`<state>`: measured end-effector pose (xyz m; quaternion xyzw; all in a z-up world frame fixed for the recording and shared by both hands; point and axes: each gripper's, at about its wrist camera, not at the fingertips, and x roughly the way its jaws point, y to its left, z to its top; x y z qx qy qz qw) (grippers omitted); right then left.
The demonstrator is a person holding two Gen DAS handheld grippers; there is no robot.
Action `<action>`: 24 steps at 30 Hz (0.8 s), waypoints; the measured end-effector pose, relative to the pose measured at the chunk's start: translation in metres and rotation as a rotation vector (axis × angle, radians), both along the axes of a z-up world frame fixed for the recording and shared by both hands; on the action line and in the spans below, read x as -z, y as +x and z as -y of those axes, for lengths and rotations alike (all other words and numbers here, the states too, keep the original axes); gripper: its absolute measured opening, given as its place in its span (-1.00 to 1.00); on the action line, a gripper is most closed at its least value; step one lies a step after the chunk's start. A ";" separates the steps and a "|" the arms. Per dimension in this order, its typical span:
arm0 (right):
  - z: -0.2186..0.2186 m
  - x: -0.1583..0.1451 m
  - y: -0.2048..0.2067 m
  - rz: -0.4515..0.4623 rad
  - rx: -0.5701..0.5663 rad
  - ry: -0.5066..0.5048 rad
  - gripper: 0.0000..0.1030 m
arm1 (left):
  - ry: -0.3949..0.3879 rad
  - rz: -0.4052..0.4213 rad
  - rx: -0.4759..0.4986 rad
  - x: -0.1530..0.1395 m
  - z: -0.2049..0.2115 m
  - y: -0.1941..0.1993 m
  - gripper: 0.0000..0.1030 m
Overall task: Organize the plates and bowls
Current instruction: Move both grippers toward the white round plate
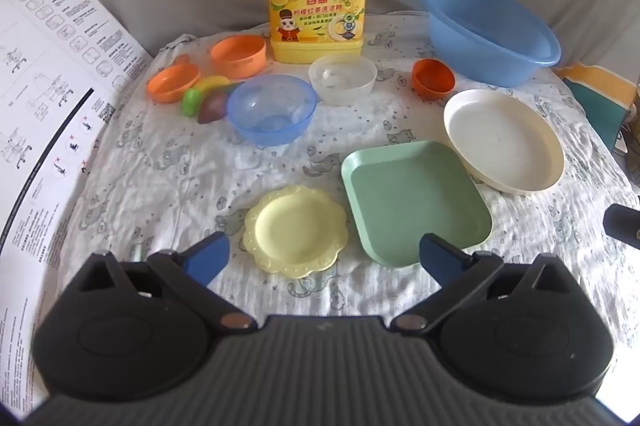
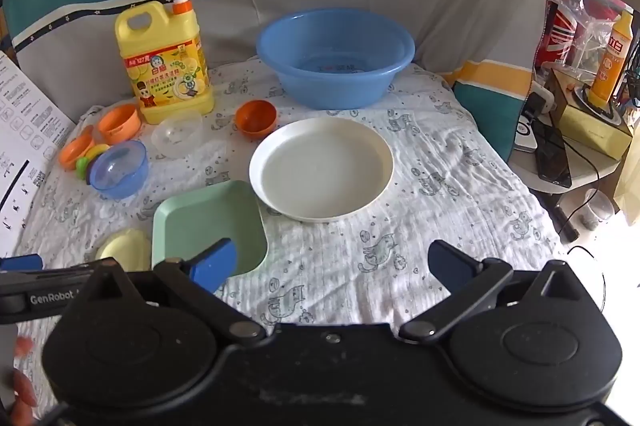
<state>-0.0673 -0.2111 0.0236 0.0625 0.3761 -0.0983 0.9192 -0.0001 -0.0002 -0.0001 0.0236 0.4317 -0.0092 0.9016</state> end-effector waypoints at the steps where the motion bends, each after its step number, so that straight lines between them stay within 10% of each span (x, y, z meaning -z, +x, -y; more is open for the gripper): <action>1: 0.000 -0.001 0.000 -0.002 0.001 -0.002 1.00 | -0.003 -0.001 0.007 0.000 0.001 -0.001 1.00; 24: 0.000 0.001 0.004 -0.042 -0.002 -0.013 1.00 | 0.010 -0.007 -0.008 -0.003 -0.002 0.001 1.00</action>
